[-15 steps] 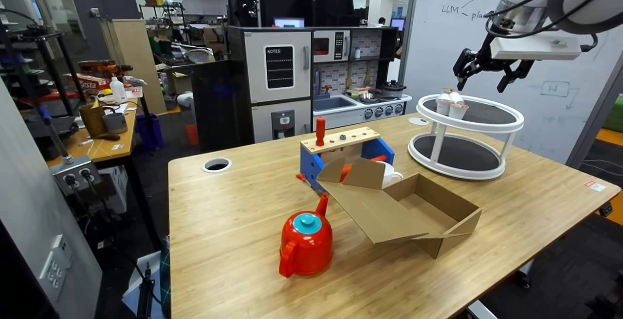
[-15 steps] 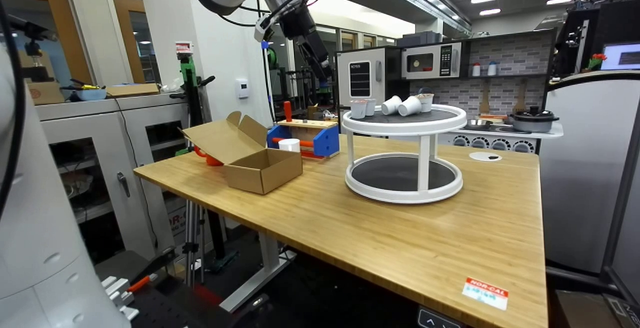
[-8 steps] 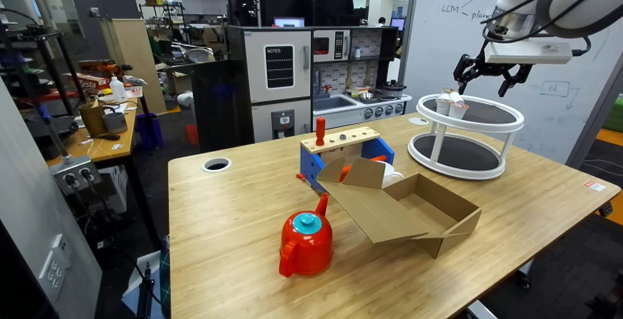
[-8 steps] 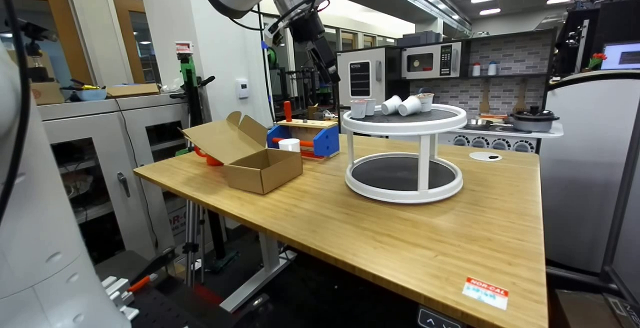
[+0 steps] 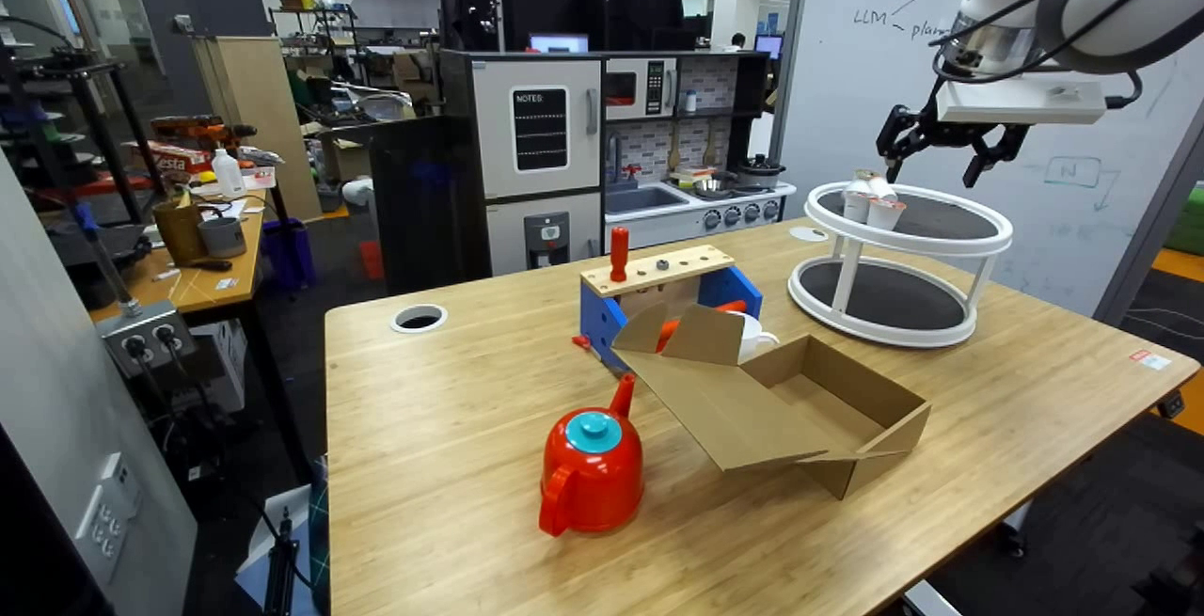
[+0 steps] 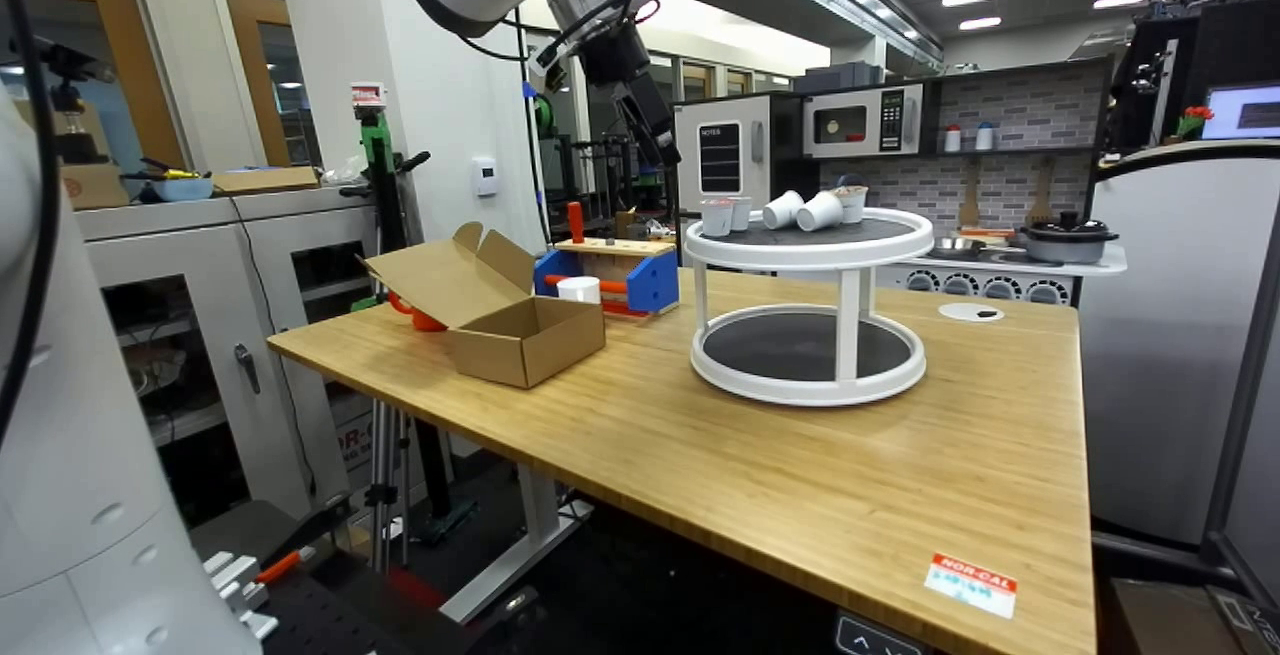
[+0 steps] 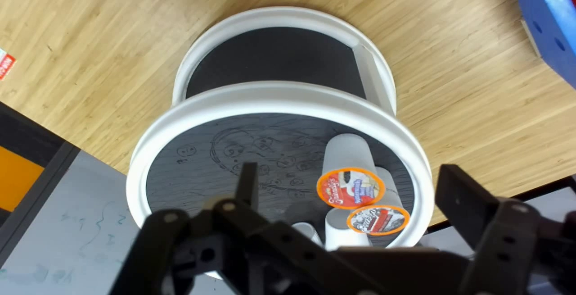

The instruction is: Put one of the cups on the stand in the box and then put it back on the stand

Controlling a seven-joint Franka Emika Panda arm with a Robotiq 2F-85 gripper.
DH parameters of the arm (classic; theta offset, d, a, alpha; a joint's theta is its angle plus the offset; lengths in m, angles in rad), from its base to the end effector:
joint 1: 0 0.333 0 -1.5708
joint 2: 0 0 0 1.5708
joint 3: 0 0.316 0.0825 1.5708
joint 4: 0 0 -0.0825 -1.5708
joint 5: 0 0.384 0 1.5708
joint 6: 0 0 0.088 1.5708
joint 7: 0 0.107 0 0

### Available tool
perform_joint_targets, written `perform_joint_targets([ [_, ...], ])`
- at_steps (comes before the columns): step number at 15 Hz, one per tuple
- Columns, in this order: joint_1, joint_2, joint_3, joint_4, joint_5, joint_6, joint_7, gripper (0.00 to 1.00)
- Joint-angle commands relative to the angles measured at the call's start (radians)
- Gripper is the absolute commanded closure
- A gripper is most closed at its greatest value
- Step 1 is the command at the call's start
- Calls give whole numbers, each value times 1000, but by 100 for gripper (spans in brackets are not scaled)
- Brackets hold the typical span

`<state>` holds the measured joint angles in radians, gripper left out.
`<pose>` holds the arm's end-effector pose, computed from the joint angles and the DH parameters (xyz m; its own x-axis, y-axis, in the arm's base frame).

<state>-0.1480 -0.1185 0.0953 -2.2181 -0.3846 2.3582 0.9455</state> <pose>0.5298 -0.0319 0.4537 0.6717 -0.6283 0.3925 -0.6913 -0.7220 0.0274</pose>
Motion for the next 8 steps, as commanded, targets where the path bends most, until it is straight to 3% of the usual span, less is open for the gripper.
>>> perform_joint_targets([
  [1, 28, 0, -28, 2, -3, -3, 1, 0],
  [8, 29, 89, -49, 100, -133, -125, 62, 0],
])
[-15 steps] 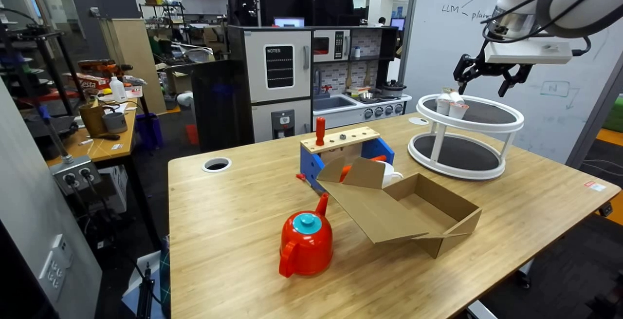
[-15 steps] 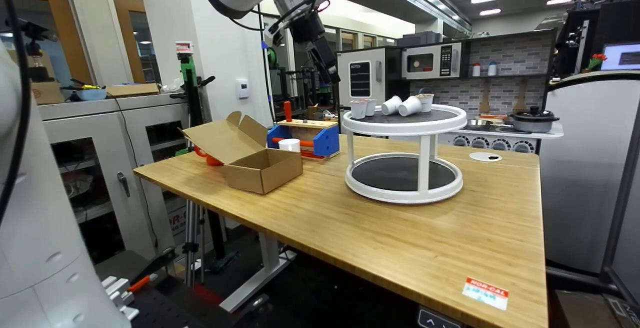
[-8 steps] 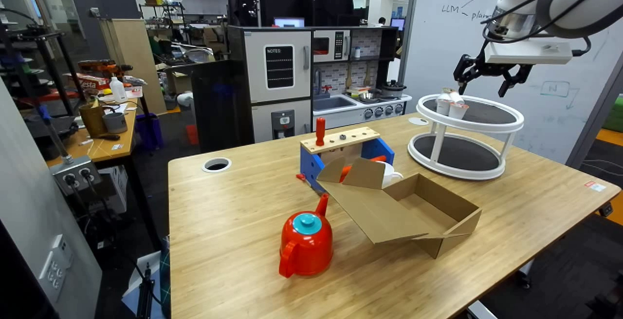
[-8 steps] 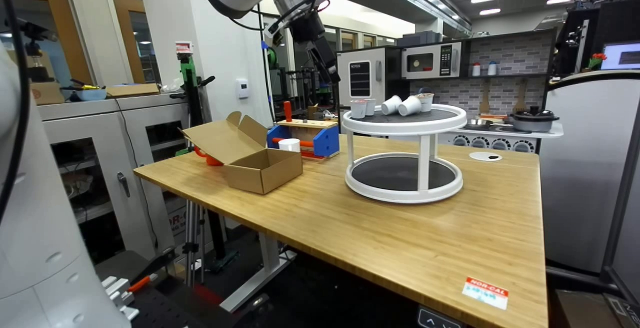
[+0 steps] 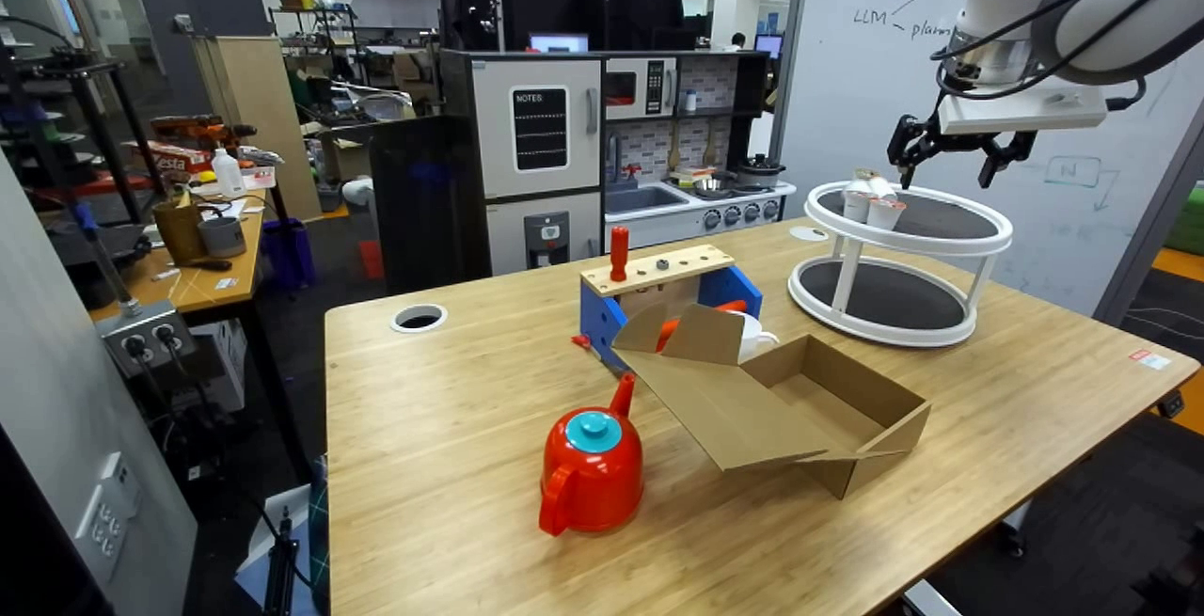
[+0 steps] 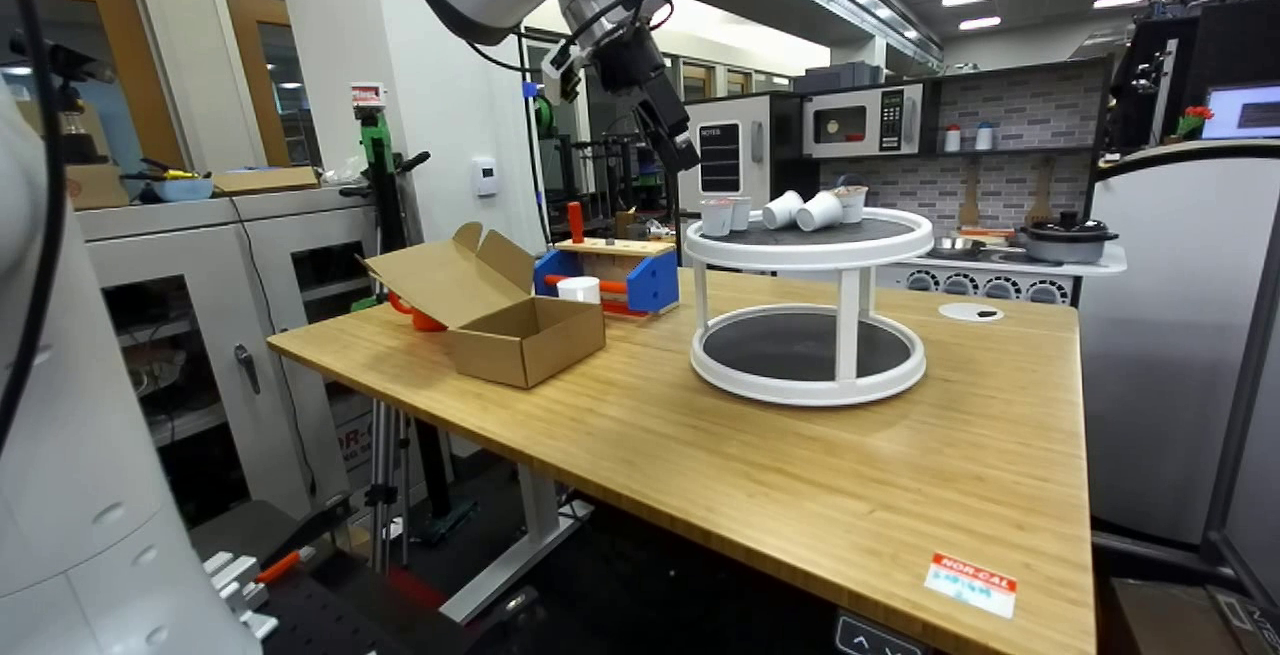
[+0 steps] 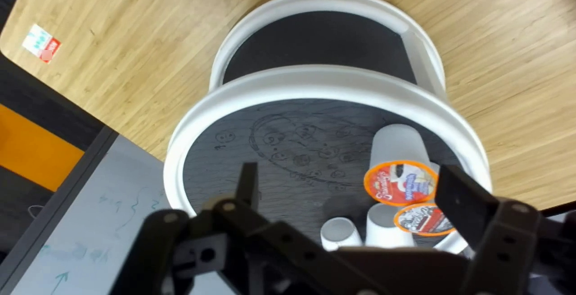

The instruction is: Put one of the cups on the stand in the box and then put it back on the stand

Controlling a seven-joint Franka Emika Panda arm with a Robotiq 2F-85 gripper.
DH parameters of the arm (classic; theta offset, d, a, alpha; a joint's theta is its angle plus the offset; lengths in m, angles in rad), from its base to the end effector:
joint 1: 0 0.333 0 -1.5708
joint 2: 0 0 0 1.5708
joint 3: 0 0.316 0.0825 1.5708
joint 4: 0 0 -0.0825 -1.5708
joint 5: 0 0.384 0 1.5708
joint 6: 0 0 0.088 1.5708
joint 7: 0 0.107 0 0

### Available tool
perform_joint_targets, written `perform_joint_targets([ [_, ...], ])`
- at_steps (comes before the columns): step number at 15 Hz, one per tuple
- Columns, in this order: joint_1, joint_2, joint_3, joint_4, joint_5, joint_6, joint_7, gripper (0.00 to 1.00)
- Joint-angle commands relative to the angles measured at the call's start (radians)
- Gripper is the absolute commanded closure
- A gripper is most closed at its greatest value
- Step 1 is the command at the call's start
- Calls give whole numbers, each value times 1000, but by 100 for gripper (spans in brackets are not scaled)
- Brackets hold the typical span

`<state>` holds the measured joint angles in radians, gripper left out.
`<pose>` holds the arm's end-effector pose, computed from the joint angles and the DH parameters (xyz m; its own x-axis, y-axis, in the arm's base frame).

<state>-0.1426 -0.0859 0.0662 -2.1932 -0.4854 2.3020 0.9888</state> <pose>0.5333 -0.0501 0.4436 0.6715 -0.6185 0.4080 -0.7107 -0.6934 0.1185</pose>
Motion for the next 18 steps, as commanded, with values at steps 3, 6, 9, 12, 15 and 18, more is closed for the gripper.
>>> perform_joint_targets([
  [3, 49, 82, -30, 110, -9, -94, -21, 0],
  [6, 85, 63, -27, 112, 104, -114, -164, 0],
  [9, 106, 49, -32, 138, 236, -220, -311, 0],
  [12, 95, 47, -48, 169, 261, -302, -352, 0],
  [15, 82, 64, -76, 190, 233, -235, -296, 0],
  [18, 80, 86, -98, 206, 253, -146, -270, 0],
])
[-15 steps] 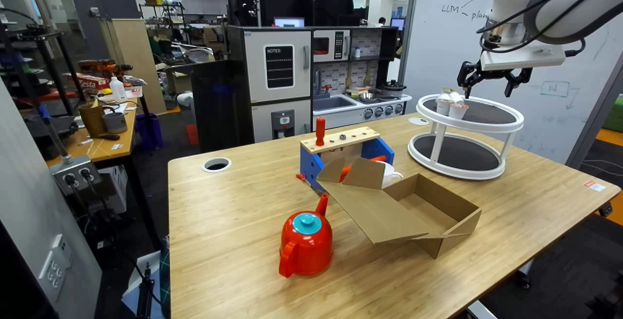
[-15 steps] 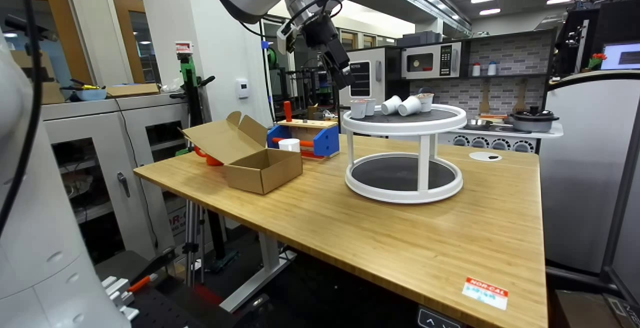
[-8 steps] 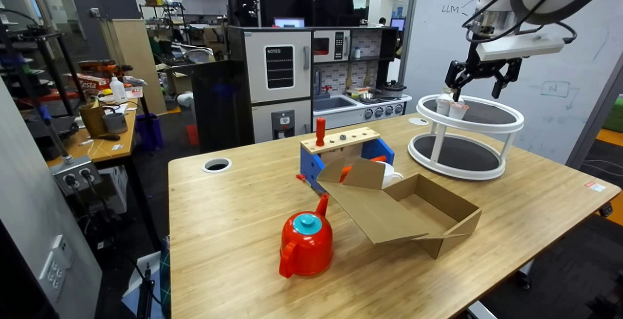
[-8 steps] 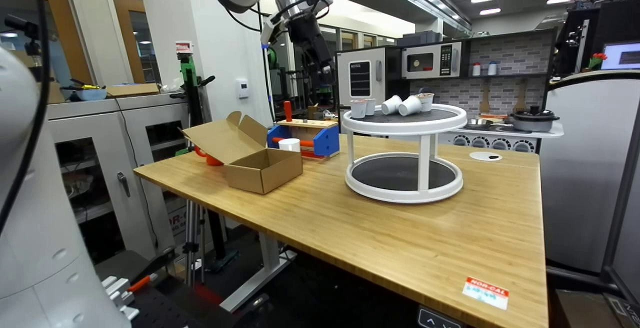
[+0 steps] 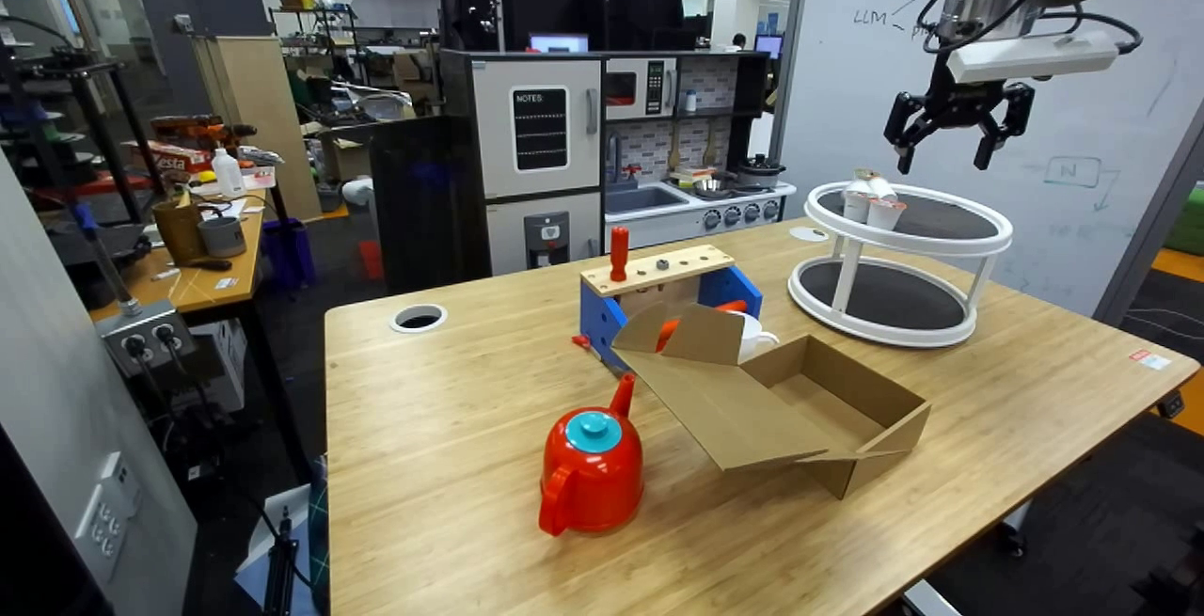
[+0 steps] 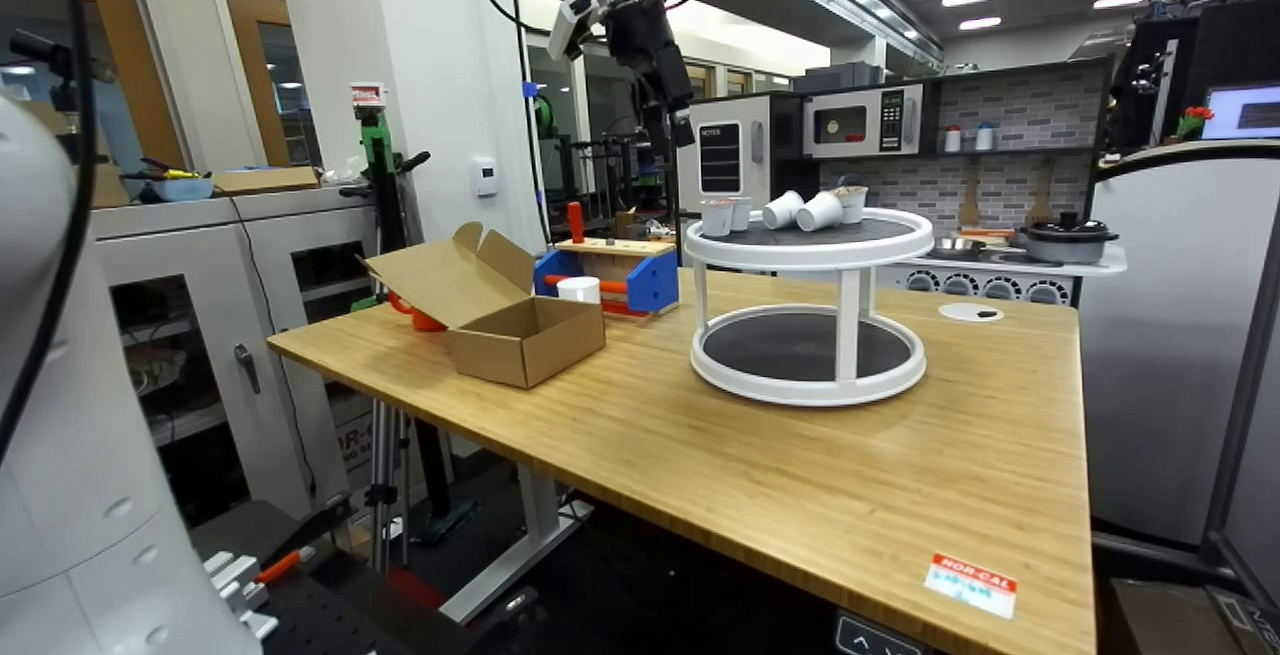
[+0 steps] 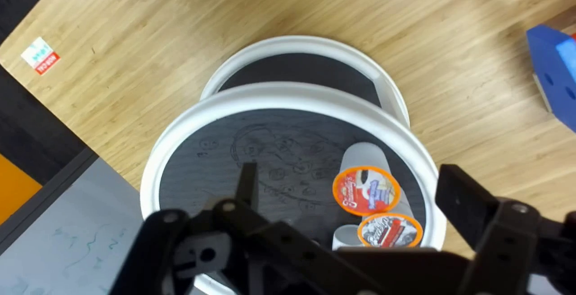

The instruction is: Put one of the cups on the stand in the box and then put it back on the stand

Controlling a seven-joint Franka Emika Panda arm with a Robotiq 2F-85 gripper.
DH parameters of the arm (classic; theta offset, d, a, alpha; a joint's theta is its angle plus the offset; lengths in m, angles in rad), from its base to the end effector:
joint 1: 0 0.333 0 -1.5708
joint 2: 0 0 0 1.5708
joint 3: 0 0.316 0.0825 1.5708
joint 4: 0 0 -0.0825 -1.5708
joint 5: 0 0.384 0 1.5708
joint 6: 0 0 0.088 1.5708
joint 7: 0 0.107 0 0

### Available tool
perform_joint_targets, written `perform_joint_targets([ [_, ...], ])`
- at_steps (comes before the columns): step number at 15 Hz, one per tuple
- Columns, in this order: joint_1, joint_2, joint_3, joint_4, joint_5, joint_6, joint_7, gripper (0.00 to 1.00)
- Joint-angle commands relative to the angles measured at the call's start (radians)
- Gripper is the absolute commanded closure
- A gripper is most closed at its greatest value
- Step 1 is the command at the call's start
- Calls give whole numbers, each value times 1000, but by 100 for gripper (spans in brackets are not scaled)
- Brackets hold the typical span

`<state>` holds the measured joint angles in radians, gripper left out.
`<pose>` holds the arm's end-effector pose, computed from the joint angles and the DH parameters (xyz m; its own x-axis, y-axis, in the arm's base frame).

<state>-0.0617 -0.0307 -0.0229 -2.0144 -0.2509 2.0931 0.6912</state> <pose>0.5543 -0.0593 0.4775 0.7775 -0.5900 0.2177 -0.6207 -0.7757 0.1142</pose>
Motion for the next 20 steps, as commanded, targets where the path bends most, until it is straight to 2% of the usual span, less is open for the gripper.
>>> perform_joint_targets([
  [1, 1, 41, -11, 34, 25, 84, 34, 0],
  [5, 10, 83, -15, 57, 31, 119, 48, 0],
  [20, 17, 180, -53, 94, 30, 112, 70, 0],
])
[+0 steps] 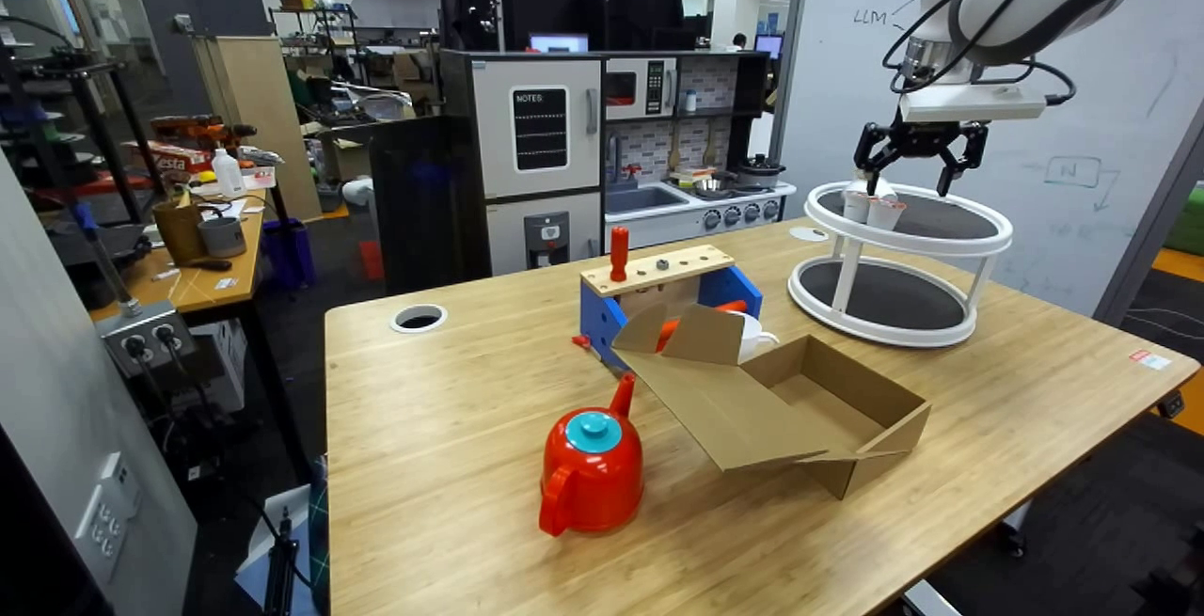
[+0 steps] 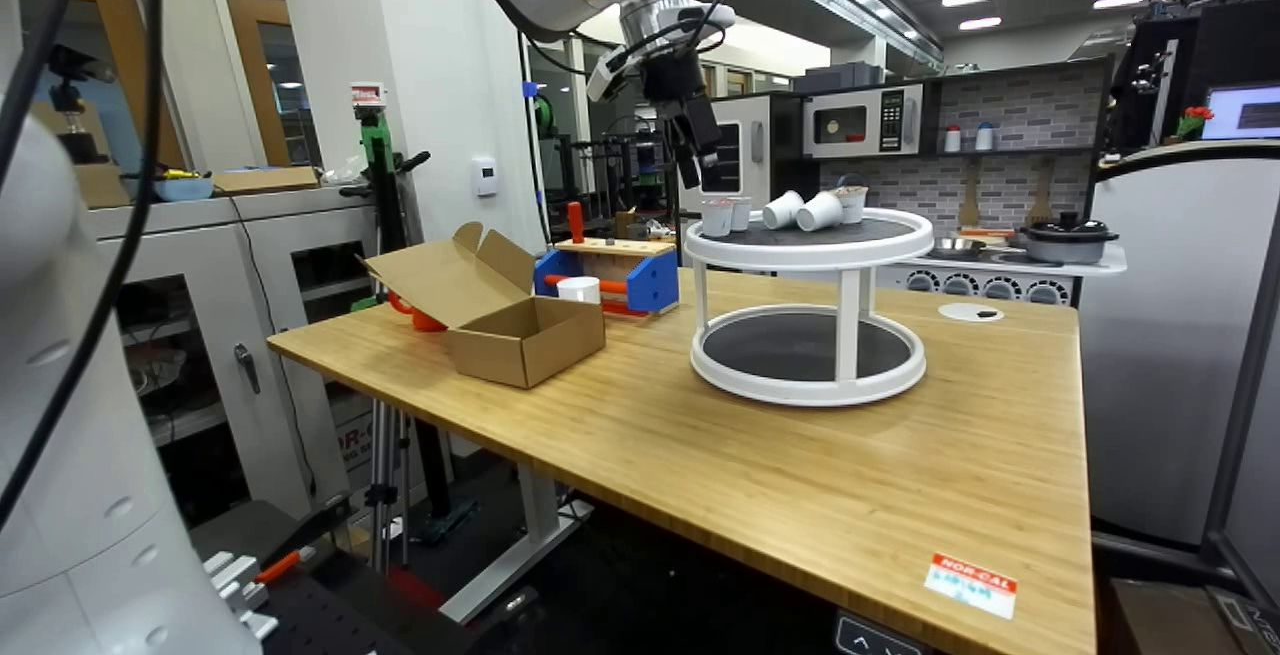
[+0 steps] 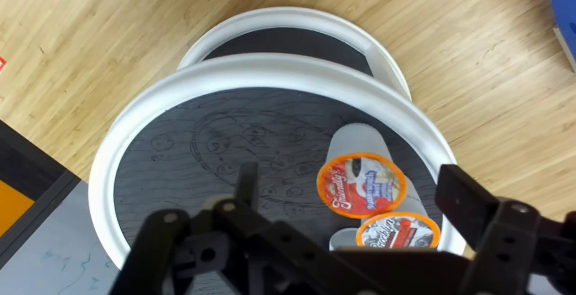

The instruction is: Put one of the cups on the stand in the box and then put it back on the stand

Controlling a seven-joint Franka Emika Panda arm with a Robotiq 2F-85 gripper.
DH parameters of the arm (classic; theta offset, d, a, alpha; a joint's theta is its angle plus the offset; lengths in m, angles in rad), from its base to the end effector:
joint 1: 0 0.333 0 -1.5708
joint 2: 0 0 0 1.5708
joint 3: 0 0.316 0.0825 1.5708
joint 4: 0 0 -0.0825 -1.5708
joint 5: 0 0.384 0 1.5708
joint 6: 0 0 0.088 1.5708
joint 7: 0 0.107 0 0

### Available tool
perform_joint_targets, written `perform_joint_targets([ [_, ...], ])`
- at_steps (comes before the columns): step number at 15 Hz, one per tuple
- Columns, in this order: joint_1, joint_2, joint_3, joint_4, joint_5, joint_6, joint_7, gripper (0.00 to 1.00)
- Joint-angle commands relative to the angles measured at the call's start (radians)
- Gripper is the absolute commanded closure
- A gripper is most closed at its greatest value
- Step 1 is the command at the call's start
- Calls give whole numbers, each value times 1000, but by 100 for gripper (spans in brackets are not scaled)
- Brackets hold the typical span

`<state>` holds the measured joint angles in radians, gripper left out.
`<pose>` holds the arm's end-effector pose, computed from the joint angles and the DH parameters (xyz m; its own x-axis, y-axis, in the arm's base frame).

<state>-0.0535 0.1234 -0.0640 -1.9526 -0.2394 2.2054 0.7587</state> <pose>0.5933 -0.0771 0.4291 0.7213 -0.6532 0.2303 -0.6828 -0.7264 0.0781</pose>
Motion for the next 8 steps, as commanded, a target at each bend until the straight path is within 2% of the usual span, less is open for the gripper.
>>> perform_joint_targets([
  [1, 7, 33, -13, 41, 26, -7, 0, 0],
  [8, 10, 70, -24, 72, 21, -13, 0, 0],
])
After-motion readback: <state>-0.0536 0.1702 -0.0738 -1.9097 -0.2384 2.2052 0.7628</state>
